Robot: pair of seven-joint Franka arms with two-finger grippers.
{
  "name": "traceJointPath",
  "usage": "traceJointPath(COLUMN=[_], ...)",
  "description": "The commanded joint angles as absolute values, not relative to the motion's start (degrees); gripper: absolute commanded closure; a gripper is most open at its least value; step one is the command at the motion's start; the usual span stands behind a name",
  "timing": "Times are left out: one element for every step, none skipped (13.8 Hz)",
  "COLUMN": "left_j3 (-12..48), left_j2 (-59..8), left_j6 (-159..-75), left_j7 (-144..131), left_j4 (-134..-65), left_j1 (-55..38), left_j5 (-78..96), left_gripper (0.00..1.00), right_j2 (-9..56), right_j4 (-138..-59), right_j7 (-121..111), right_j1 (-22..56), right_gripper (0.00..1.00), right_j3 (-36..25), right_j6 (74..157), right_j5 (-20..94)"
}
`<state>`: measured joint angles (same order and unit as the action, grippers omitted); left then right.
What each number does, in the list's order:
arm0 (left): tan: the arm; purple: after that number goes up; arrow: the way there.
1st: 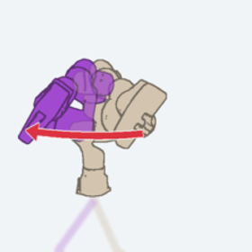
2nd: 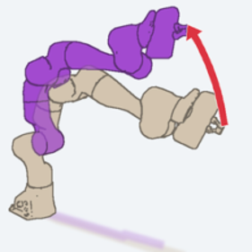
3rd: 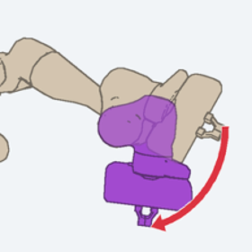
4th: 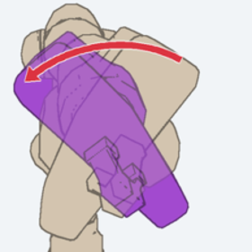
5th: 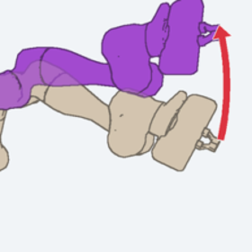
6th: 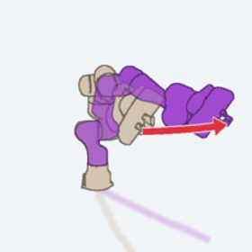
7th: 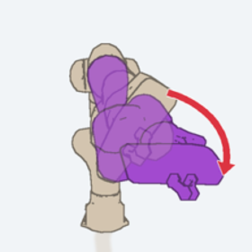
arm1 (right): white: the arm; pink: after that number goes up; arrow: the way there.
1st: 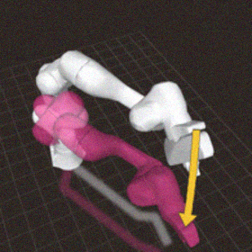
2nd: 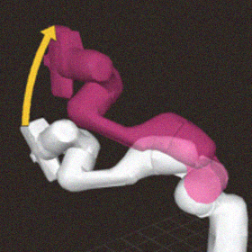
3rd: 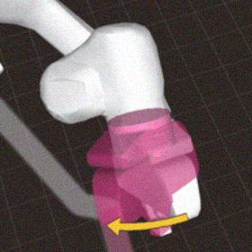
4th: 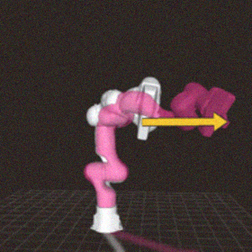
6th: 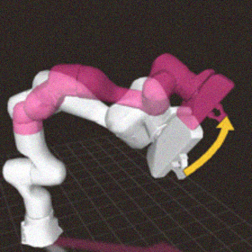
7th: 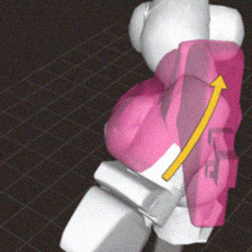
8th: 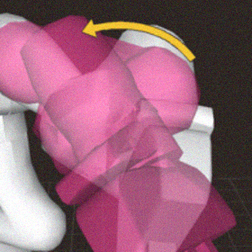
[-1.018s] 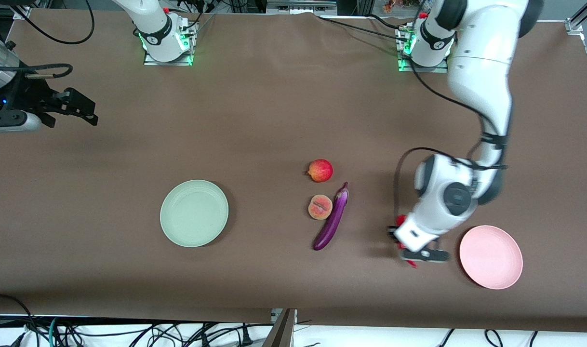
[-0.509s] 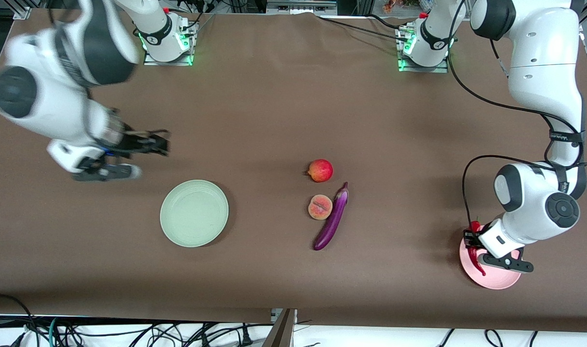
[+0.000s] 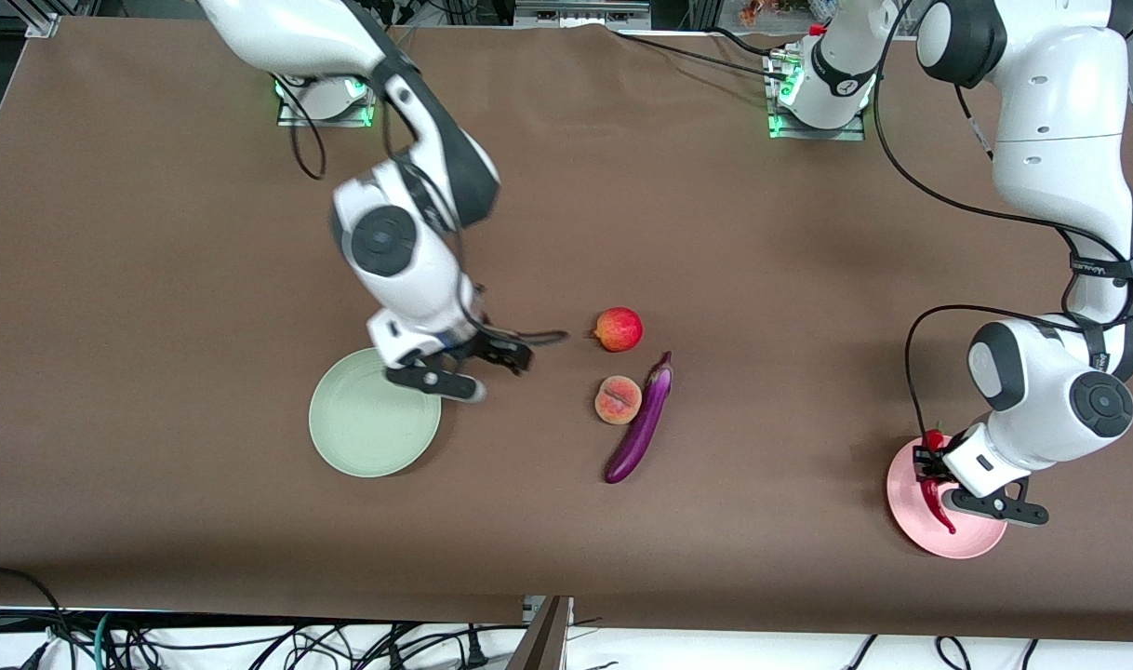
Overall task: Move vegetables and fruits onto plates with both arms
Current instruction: 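Carry the chili to the pink plate while the right gripper grasps the peach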
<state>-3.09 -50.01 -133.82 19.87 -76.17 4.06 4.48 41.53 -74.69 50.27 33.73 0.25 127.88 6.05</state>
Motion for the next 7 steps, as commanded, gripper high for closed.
traceJointPath(left_j3=[-2.46, -2.46, -2.37, -2.37, -2.29, -2.29, -2.2], left_j2=[-50.71, -51.15, -51.33, -51.33, -51.24, -50.98, -50.89], left_j6=[-134.65, -134.74, -135.17, -135.35, -134.83, -134.74, -134.74], left_j7=[21.8, 21.8, 21.71, 21.53, 21.36, 21.1, 21.01], left_j4=[-76.03, -75.76, -75.24, -74.19, -73.57, -73.48, -73.48], left_j1=[4.92, 4.83, 5.01, 4.84, 4.4, 4.13, 4.13], left_j5=[5.01, 5.1, 5.18, 5.1, 5.1, 5.1, 5.1], left_gripper=[0.72, 0.44, 0.21, 0.0, 0.0, 0.0, 0.0], right_j2=[49.12, 50.0, 50.27, 50.53, 51.23, 52.55, 53.86], right_j4=[-68.91, -68.65, -68.29, -67.77, -67.07, -66.54, -66.45], right_j7=[62.19, 64.49, 66.34, 68.36, 70.12, 71.62, 72.5], right_j1=[37.52, 38.14, 38.58, 39.28, 40.24, 41.38, 42.44], right_gripper=[0.0, 0.0, 0.0, 0.0, 0.0, 0.0, 0.0], right_j3=[-0.09, -0.09, 0.09, 0.09, 0.09, 0.09, -0.09], right_j6=[135.4, 137.44, 139.37, 141.31, 142.98, 144.83, 147.45], right_j5=[6.77, 6.85, 6.94, 6.94, 6.94, 6.94, 6.77])
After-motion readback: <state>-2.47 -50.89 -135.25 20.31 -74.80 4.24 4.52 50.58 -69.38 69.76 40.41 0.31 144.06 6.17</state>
